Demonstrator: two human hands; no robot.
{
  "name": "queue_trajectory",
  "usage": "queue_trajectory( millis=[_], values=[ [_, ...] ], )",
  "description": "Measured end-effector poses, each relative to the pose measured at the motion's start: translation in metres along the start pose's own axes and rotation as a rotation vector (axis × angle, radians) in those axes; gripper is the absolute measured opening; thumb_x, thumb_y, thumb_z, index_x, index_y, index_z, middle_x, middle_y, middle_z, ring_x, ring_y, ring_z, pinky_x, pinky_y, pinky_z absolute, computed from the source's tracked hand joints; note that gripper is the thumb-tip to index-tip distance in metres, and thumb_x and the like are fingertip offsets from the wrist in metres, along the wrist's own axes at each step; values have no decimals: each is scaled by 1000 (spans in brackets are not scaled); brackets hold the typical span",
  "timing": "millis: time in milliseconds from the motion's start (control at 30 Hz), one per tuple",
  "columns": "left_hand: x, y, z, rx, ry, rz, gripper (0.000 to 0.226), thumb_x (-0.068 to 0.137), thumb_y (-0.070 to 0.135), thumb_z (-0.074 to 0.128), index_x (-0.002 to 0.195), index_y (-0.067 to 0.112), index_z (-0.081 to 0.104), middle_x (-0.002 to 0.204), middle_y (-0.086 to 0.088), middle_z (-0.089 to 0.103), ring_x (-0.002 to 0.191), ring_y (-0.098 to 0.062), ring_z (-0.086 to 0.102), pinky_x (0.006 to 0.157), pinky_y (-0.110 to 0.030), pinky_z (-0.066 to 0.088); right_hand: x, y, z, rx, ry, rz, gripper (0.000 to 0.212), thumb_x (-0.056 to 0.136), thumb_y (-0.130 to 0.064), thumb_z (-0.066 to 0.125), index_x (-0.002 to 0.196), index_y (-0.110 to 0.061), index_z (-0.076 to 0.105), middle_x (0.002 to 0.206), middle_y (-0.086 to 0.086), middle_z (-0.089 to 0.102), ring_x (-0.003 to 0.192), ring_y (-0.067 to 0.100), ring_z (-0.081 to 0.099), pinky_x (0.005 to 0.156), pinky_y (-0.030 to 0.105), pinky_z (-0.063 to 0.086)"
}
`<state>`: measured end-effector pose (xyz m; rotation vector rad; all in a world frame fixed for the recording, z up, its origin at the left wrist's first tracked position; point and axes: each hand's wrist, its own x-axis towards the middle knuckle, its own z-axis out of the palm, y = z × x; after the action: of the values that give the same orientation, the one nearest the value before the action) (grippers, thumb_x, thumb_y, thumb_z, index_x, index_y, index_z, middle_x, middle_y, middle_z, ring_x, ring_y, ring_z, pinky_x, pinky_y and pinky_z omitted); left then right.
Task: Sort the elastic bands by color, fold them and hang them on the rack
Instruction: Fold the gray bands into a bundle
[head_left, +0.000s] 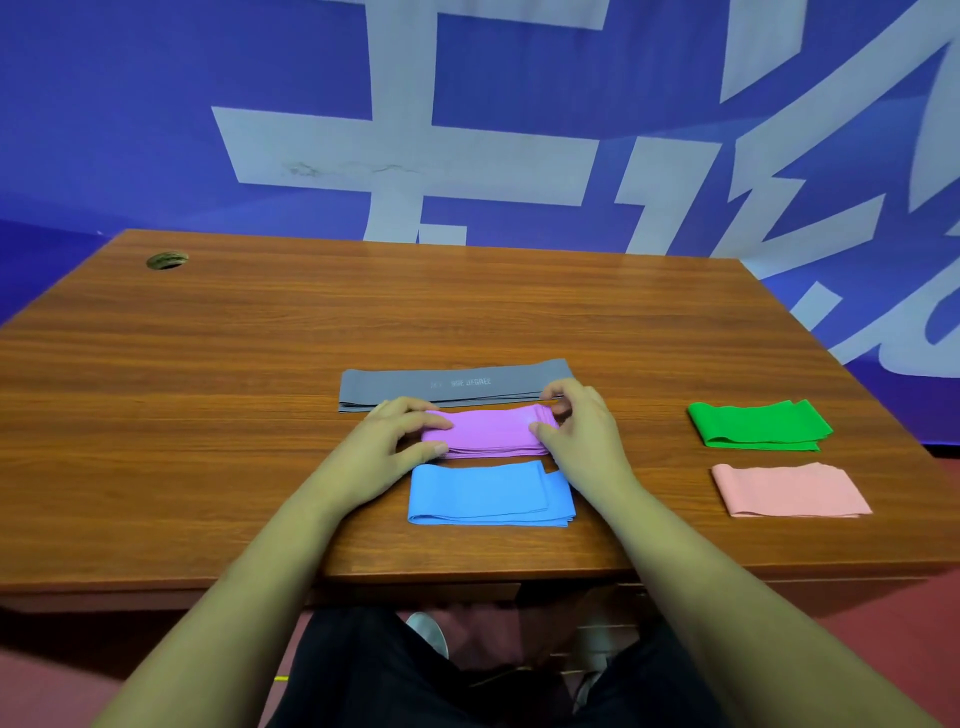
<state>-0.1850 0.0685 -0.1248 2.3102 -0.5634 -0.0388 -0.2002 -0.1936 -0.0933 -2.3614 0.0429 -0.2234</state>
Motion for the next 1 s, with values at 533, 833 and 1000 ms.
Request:
queue_trajectory(
  millis=[533,833,1000],
  values=[
    [2,-20,-50,95,534,-355,9,84,11,63,91,16,62,87,-3,60,78,-16,55,77,-31,43,38,-58,21,-199,-223,-366,34,96,-29,53,124,-14,63,126,3,57,121,17,51,104,30,39],
    [35,-32,-54,164,381,-755,39,82,46,67,78,8,65,86,-17,70,90,-37,63,76,-38,50,52,-67,57,-376,-440,-327,41,99,-44,43,110,-13,68,110,8,63,107,24,56,95,40,46],
    [49,-33,-58,213,230,-865,42,78,50,66,83,8,64,98,-19,69,98,-42,59,81,-37,47,54,-64,60,-361,-413,-332,42,98,-46,43,104,-14,70,103,5,61,105,22,55,93,39,46]
  ],
)
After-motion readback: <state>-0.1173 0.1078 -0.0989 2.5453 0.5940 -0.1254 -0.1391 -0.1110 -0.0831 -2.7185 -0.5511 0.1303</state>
